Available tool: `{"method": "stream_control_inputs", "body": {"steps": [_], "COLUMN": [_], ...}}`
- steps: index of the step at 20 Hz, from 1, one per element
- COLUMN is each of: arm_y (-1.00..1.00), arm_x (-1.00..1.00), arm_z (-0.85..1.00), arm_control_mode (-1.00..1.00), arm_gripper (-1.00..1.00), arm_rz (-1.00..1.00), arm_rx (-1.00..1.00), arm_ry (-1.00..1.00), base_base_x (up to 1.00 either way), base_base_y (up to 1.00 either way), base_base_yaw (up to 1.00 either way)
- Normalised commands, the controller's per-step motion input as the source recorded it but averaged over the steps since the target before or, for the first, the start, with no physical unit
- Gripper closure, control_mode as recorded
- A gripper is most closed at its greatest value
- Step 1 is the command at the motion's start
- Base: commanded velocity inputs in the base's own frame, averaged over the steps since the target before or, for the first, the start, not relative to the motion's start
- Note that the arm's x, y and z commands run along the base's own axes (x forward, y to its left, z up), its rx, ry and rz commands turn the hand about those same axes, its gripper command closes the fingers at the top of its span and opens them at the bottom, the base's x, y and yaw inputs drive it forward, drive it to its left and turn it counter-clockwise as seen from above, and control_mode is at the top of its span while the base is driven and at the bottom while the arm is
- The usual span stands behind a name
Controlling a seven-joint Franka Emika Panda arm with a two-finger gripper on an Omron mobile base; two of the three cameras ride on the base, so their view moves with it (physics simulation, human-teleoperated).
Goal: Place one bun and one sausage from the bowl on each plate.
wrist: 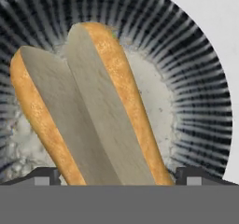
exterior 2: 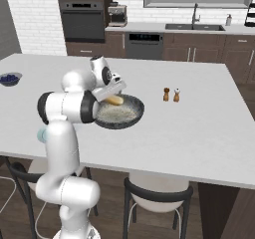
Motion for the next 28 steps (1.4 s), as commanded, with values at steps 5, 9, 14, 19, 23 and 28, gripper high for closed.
{"method": "stream_control_inputs", "body": {"steps": [5,9,14,19,23,28], "arm_y": [1.00,1.00,1.00,1.00,1.00,0.86], "arm_x": [-0.99,-0.77,-0.54,-0.29,-0.06,-0.25], "arm_z": [0.35,0.15,0.01,-0.02,-0.17,-0.35], "arm_control_mode": [-1.00,-1.00,-1.00,-1.00,-1.00,-1.00], "arm_gripper": [1.00,1.00,1.00,1.00,1.00,1.00], "arm_rz": [0.13,0.16,0.16,0.11,0.02,-0.02], "arm_rx": [-0.01,0.00,0.00,0.00,0.00,0.00], "arm_ry": [0.01,0.07,0.09,0.07,0.09,0.08], "base_base_x": [0.00,0.00,0.00,0.00,0.00,0.00], "base_base_y": [0.00,0.00,0.00,0.00,0.00,0.00], "base_base_yaw": [0.00,0.00,0.00,0.00,0.00,0.00]}}
